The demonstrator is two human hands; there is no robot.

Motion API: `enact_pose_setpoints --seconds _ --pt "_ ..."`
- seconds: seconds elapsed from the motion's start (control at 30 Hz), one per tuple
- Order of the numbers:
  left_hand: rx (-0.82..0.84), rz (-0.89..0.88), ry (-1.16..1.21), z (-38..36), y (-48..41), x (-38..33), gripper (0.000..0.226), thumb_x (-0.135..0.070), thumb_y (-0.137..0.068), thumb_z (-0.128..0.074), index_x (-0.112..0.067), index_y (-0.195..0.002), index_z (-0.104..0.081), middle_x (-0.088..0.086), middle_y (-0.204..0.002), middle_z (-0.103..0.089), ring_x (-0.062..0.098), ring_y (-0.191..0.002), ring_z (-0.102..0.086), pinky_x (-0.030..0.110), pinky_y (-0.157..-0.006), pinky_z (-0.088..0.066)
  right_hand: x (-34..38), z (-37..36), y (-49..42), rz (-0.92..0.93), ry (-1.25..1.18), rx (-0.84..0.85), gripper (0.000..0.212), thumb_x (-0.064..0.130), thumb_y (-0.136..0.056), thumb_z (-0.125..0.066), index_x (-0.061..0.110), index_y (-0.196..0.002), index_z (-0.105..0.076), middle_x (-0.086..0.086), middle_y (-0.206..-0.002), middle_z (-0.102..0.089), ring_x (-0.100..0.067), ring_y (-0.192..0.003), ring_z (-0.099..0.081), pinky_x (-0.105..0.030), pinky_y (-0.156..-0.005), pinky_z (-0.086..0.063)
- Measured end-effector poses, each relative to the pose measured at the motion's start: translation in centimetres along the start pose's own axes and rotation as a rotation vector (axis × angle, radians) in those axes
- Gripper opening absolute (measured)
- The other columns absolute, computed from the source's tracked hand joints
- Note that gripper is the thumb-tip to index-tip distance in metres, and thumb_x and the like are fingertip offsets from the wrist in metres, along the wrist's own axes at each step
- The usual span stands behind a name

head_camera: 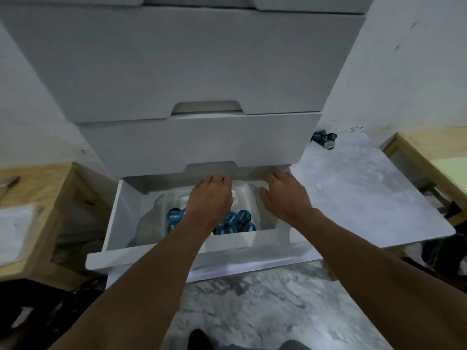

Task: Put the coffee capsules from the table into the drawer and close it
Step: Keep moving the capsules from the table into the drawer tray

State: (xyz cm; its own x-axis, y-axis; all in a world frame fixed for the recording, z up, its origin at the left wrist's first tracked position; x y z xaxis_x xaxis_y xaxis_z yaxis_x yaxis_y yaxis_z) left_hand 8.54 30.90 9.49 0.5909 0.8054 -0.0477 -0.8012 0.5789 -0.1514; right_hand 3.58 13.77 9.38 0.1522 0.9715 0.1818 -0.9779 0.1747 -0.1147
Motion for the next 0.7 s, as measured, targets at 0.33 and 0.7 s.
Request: enact_pose_setpoints --seconds 0.33,0.7 --pt "-0.286 -0.072 0.033 2.4 -2.7 -14.5 0.02 -0.016 -0.078 -0.061 -0.005 -0.094 -0.062 0.014 -0.087 -0.065 0.032 -0.075 -0.063 0.037 -0.06 -0.053 -13.8 7.4 4.9 0.092 -0.057 -0.145 0.04 0.031 -0.093 -0.051 0.01 -0.127 -0.053 -0.011 -0.124 -0.057 -0.03 -0.113 -0.053 -0.04 -0.089 -0.049" --pt "-0.323 -0.113 0.027 3.8 -7.3 -26.3 0.026 -0.02 -0.079 -0.065 -0.006 -0.1 -0.064 0.012 -0.094 -0.066 0.031 -0.08 -0.064 0.036 -0.061 -0.053 -26.2 12.2 7.2 0.025 -0.096 -0.179 0.043 0.031 -0.094 -0.051 0.009 -0.131 -0.051 -0.012 -0.128 -0.056 -0.029 -0.114 -0.054 -0.037 -0.093 -0.046"
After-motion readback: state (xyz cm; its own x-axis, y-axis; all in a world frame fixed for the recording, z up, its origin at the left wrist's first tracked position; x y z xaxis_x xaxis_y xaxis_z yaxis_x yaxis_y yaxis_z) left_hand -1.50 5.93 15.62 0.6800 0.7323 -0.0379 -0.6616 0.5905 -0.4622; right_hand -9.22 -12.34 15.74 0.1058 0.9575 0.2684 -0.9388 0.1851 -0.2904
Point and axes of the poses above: each hand's wrist, its own y-axis away from the middle knuckle, its own z-axis out of the back of the hand, x = y × z, the point moved 1 cm from there along -y, towards the middle knuckle
